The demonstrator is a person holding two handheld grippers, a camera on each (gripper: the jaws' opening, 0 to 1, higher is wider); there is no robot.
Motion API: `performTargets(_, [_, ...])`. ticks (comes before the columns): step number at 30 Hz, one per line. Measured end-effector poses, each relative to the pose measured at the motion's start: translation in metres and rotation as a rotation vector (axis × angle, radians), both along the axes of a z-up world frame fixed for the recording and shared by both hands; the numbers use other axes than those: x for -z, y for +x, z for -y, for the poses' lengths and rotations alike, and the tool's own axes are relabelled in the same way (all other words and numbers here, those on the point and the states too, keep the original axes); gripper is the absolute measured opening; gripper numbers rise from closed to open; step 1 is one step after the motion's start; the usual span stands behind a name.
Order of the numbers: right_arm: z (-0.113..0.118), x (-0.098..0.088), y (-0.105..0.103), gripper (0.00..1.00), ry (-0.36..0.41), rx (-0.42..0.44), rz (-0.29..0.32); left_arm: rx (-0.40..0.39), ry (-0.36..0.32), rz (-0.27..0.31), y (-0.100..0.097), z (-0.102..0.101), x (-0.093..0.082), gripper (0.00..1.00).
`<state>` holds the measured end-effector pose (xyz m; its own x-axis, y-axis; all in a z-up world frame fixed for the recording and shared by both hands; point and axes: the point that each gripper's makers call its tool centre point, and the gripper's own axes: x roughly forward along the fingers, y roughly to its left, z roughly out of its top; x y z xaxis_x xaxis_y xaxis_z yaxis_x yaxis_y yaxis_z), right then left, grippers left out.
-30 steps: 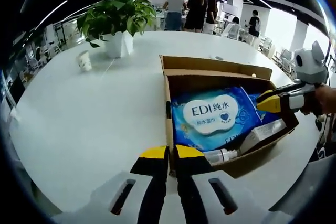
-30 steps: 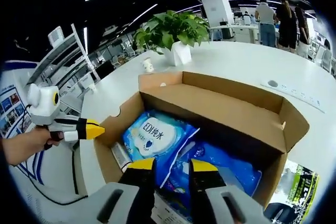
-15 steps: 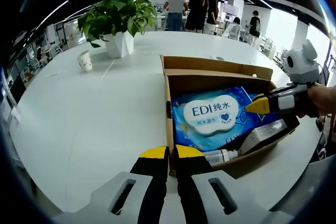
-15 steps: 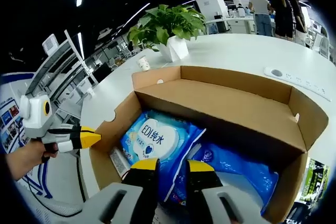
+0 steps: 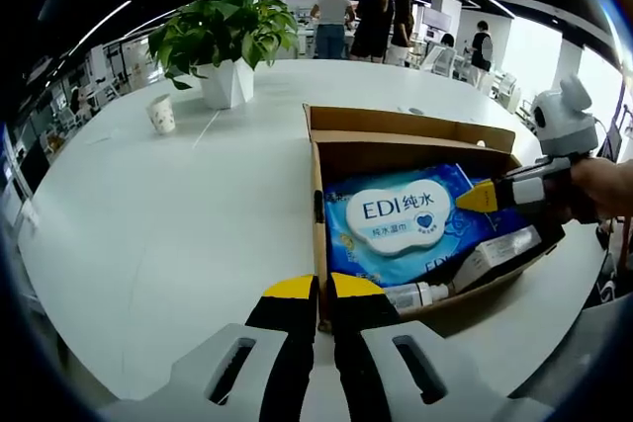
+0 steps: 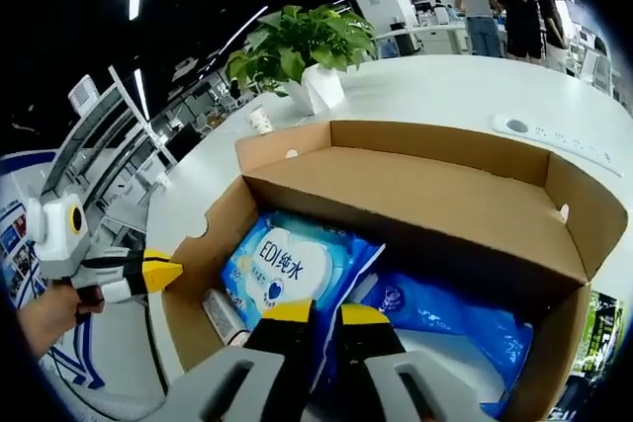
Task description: Operate the shoe box by opening the lid, removing the specified soft item, and placing it in the target area until the item is outside and the box remains undamaged.
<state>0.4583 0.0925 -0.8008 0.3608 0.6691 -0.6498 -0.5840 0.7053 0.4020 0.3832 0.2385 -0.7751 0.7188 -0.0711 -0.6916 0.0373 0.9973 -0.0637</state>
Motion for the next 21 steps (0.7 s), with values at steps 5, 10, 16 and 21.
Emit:
performTargets(5, [0.0,-0.005,-0.002,0.0,0.0,-0.002,0.006,0.0,0.002,0.0,0.0,0.0,0.0,0.02])
performTargets(10, [-0.001,-0.013,-0.003,0.0,0.01,-0.002,0.012,-0.002,0.002,0.0,0.0,0.001,0.0,0.02])
performTargets(16, [-0.004,-0.023,-0.004,0.0,0.028,-0.002,0.017,-0.002,0.002,0.0,0.0,0.001,0.0,0.02])
performTargets(21, [-0.007,-0.03,-0.005,0.0,0.046,-0.001,0.021,-0.003,0.001,0.0,-0.001,0.001,0.0,0.02])
